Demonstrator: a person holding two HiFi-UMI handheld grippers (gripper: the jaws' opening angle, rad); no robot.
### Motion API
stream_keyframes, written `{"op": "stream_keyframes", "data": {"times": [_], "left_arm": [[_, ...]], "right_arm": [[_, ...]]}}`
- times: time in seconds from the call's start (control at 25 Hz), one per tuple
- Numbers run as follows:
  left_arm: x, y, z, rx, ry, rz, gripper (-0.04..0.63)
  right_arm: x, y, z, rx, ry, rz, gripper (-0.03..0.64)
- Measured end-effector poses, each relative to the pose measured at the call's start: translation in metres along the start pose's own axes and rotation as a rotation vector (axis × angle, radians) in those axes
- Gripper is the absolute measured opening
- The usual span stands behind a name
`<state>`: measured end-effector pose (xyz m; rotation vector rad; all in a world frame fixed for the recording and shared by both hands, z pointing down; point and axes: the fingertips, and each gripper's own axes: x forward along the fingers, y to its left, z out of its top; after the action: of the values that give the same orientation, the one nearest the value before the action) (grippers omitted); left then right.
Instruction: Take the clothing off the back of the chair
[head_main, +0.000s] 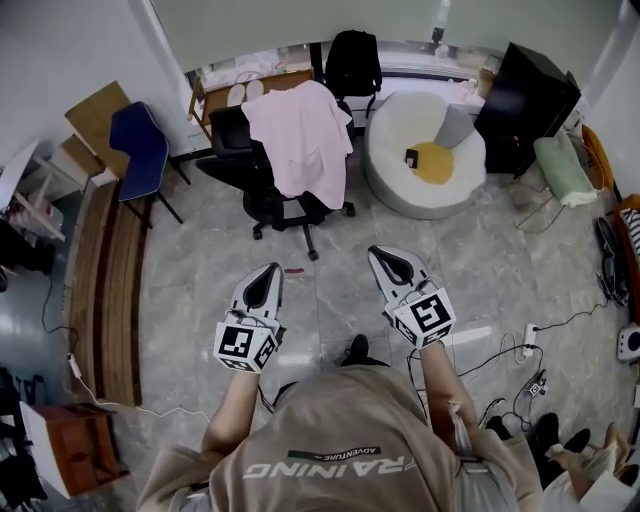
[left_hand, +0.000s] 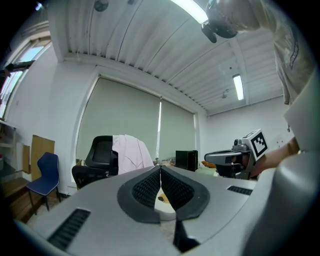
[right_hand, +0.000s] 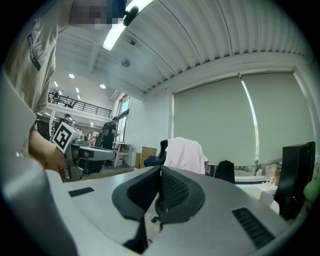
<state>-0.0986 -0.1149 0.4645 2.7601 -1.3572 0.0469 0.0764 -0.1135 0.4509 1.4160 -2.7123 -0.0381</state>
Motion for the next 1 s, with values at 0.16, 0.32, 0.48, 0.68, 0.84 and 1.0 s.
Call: {"op": "stream_keyframes", "data": {"times": [0.16,0.32,0.48,0.68,0.84,1.0], "left_arm": [[0.031,-0.006,-0.003,-0.002,-0.001,0.010,0.014],[0.060,-0.008,-0.014,-0.006,0.017,0.028,0.014],[0.077,-0.009,-0.015,-0.013,0.017,0.065,0.014],[0.090,-0.003,-0.007,-0.001,-0.003,0.109,0.014],[0.100,0.012,-0.003,-0.004,-0.005,0.113,0.014],[0.116,0.033,-0.001,0.000,-0.006,0.092,0.014]], "right_arm": [[0.011,-0.026,-0.006,0.010,-0.003,0.025,0.032],[0.026,-0.048,-0.015,0.025,-0.004,0.060,0.032],[0.038,-0.056,-0.020,0.006,0.005,0.110,0.032],[0.056,-0.063,-0.018,0.021,-0.009,0.158,0.032],[0.072,-0.066,-0.023,0.033,0.006,0.163,0.032],[0.095,-0.073,-0.025,0.039,0.019,0.138,0.032]]}}
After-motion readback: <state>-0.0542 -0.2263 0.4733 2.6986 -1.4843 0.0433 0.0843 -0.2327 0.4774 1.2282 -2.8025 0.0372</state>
